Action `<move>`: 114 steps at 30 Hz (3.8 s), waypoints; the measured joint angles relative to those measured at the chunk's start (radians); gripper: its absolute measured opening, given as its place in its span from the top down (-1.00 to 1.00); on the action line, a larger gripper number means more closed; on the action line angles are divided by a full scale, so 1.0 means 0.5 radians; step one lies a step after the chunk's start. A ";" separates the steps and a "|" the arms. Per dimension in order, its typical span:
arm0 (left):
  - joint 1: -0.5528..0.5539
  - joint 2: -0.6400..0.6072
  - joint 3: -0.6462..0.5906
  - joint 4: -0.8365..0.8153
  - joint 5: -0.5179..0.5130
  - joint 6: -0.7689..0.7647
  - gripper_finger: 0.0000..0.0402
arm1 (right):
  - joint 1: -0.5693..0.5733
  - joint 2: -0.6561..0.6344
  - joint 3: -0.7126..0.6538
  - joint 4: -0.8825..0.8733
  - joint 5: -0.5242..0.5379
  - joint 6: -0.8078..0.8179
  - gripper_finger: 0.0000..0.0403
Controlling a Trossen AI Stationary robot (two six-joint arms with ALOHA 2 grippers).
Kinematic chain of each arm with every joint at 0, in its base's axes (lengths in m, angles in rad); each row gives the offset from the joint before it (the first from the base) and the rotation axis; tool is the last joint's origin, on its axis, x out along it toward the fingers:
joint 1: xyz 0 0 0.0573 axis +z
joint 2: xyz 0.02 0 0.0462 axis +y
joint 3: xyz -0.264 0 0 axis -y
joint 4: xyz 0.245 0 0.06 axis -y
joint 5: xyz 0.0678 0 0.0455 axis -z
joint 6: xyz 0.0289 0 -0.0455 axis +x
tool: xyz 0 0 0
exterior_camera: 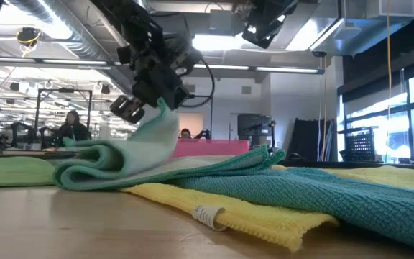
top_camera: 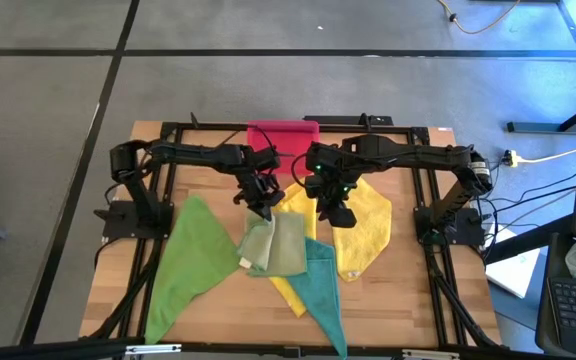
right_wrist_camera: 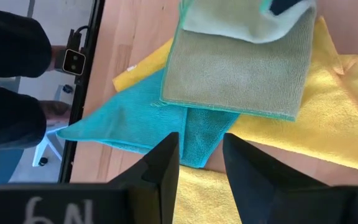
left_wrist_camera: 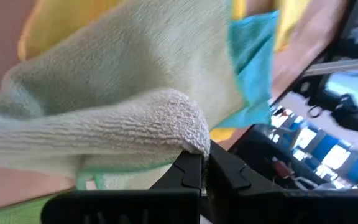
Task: Fold microfiber towels
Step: Fold the light green microfiber cloth
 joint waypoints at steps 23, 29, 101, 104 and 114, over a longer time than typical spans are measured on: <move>0.010 0.106 0.001 0.457 -0.034 0.001 0.86 | -0.002 -0.001 -0.002 0.120 0.017 0.060 0.37; -0.009 0.106 0.001 0.459 -0.016 0.060 0.57 | -0.002 -0.001 -0.002 0.177 0.030 0.068 0.37; -0.144 -1.382 0.110 -0.636 -1.341 0.709 0.12 | 0.078 0.774 0.504 0.873 0.129 0.428 0.27; -0.167 -1.461 0.110 -0.695 -1.398 0.664 0.12 | 0.066 0.955 0.757 0.803 0.118 0.360 0.10; -0.241 -1.626 0.109 -0.707 -1.579 0.495 0.12 | 0.078 1.357 1.109 0.661 0.073 -0.171 -0.18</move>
